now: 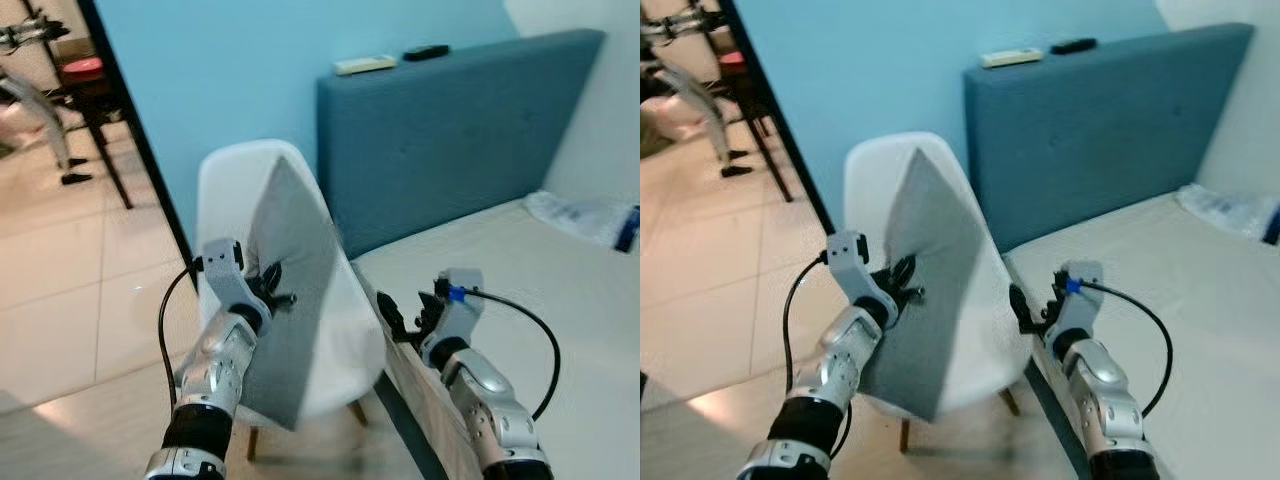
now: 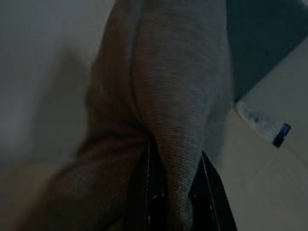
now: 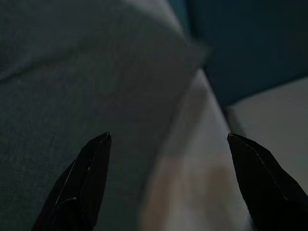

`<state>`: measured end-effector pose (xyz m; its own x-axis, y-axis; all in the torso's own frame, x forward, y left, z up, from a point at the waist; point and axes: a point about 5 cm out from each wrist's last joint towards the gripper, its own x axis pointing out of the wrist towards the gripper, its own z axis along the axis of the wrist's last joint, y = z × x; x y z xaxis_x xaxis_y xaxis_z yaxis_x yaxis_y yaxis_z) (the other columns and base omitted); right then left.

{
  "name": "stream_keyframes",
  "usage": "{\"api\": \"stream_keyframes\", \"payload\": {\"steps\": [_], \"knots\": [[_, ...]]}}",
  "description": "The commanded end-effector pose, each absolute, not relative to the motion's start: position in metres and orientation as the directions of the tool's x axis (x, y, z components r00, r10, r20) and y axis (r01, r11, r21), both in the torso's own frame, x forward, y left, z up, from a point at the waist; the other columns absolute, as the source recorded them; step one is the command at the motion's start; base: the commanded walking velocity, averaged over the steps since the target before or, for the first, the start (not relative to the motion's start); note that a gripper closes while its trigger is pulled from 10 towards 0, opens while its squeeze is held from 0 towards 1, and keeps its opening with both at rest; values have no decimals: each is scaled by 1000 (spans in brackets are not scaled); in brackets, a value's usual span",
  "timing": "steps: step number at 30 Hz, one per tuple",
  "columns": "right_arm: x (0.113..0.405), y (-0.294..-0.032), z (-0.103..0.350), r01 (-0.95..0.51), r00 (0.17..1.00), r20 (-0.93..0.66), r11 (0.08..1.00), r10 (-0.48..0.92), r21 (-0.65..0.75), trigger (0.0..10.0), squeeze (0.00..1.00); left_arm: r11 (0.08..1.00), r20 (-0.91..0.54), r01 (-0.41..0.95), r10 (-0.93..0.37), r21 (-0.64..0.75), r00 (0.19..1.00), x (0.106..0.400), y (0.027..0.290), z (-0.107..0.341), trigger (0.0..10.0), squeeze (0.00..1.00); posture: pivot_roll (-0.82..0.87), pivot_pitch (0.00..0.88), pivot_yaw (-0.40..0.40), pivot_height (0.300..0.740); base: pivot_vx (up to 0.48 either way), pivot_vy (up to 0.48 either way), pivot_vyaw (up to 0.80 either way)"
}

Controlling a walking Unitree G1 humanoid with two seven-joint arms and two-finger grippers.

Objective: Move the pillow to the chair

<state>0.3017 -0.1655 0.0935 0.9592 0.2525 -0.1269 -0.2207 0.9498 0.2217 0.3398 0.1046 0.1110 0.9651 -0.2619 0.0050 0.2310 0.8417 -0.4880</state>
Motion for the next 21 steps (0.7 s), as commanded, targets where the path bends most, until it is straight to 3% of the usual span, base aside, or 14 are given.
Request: {"api": "stream_keyframes", "payload": {"steps": [1,5,11,13,21], "knots": [[300,-161,88,-221,954,-151,949,258,224,10000,0,840,61,252,-254,-481,965,342,110,121,10000,0,-151,47,48,740,480,0,0],[300,-162,87,-212,955,-158,952,249,221,10000,0,836,53,252,-260,-487,964,342,109,120,10000,0,-149,49,49,740,480,0,-728],[300,-163,84,-195,957,-176,961,230,196,10000,0,828,-1,232,-271,-511,963,341,109,112,10000,0,-146,53,50,740,0,0,0],[299,-163,83,-194,956,-183,963,227,185,10000,0,784,17,398,-444,-476,896,332,92,109,10000,0,-145,55,52,740,0,0,0],[299,-163,81,-179,957,-194,966,215,186,10000,0,715,-24,618,-660,-328,751,312,72,98,10000,0,-144,59,53,740,0,0,0]]}}
